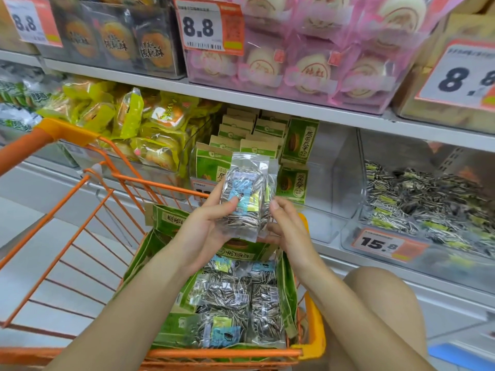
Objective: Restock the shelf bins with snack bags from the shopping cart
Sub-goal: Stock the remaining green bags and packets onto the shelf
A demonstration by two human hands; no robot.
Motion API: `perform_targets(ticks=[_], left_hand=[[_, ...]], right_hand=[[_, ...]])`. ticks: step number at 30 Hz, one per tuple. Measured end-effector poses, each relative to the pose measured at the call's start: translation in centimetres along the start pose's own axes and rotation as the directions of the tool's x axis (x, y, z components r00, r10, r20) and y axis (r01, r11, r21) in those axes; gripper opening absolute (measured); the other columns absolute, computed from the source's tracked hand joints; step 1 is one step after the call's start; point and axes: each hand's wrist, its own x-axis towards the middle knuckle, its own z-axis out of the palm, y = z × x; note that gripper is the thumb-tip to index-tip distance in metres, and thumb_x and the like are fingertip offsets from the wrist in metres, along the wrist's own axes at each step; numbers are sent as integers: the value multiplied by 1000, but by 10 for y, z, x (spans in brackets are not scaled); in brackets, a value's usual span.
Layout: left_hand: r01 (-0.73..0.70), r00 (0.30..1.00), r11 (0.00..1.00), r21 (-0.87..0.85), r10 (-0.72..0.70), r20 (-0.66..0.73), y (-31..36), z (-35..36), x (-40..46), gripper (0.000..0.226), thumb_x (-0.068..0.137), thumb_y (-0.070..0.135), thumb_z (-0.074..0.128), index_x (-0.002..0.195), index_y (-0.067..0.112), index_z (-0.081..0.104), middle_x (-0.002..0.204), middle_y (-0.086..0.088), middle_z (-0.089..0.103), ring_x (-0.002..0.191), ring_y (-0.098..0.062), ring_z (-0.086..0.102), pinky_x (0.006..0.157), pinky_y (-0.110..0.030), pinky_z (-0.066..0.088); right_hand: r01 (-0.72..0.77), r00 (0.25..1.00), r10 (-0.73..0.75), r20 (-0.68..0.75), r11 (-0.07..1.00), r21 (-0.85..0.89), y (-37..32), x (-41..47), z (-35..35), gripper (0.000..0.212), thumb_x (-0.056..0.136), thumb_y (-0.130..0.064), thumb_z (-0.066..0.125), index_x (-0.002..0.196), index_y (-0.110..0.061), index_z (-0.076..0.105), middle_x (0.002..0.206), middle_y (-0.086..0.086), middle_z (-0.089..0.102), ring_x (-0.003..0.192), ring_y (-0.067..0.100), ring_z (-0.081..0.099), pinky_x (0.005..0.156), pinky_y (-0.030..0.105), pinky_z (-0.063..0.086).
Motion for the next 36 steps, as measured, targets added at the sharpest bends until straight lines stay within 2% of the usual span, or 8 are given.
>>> perform_targets(ticks=[4,9,14,19,22,25,30,36], left_hand=[[-77,993,935,347,104,-59,1,27,-10,70,82,34,64,132,56,21,152,15,21,140,-10,23,113,-38,25],[-141,971,734,664,234,-52,-5,61,-14,53,98,42,33,144,50,10,148,25,15,135,3,16,106,-24,18],[-211,949,750,627,311,-53,-19,113,-3,51,94,47,29,143,50,16,149,26,18,135,5,19,106,-20,18],[-271,949,805,528,315,6,-50,177,8,54,93,44,29,146,42,18,137,33,24,123,17,23,90,7,23],[-243,969,796,555,219,111,-66,200,16,64,85,55,29,147,44,15,138,32,24,124,13,23,93,1,23],[-277,960,675,684,223,168,-73,200,33,70,85,65,33,148,42,13,147,26,20,136,6,19,111,-23,17],[-268,937,386,883,319,145,-82,178,64,70,90,50,36,151,26,11,157,10,15,143,-7,13,113,-27,12],[-372,863,205,905,437,255,-95,180,58,65,92,42,39,150,23,18,151,12,22,142,-8,16,111,-24,14]], right_hand=[[12,999,-10,30,999,-48,-7,-7,2,69,77,-62,61,132,-27,39,115,-17,56,102,-2,57,84,18,48],[97,995,-97,25,995,14,-17,-13,-1,58,76,-39,67,128,-20,51,120,-3,66,110,8,63,93,24,50],[111,993,-110,-37,994,23,-47,-25,-45,56,79,-32,69,130,-15,51,124,2,65,113,14,62,100,31,48],[124,985,-128,-118,991,-46,-67,-53,-113,54,76,-22,70,126,-12,53,120,5,67,110,17,64,95,28,50],[86,978,-103,-181,991,-99,-76,-77,-157,49,75,-24,68,122,-17,56,110,-7,72,102,7,67,81,16,50],[9,961,-36,-274,995,-101,-79,-94,-204,36,69,-33,65,104,-28,59,87,-23,72,81,-8,66,66,8,47],[-74,866,-12,-501,986,-151,-96,-113,-261,67,51,-53,76,111,-25,63,115,-3,66,110,18,60,104,43,42],[-99,814,-116,-569,938,-332,-111,-129,-301,31,68,-39,75,92,-31,58,92,-13,62,86,1,59,77,21,46]])
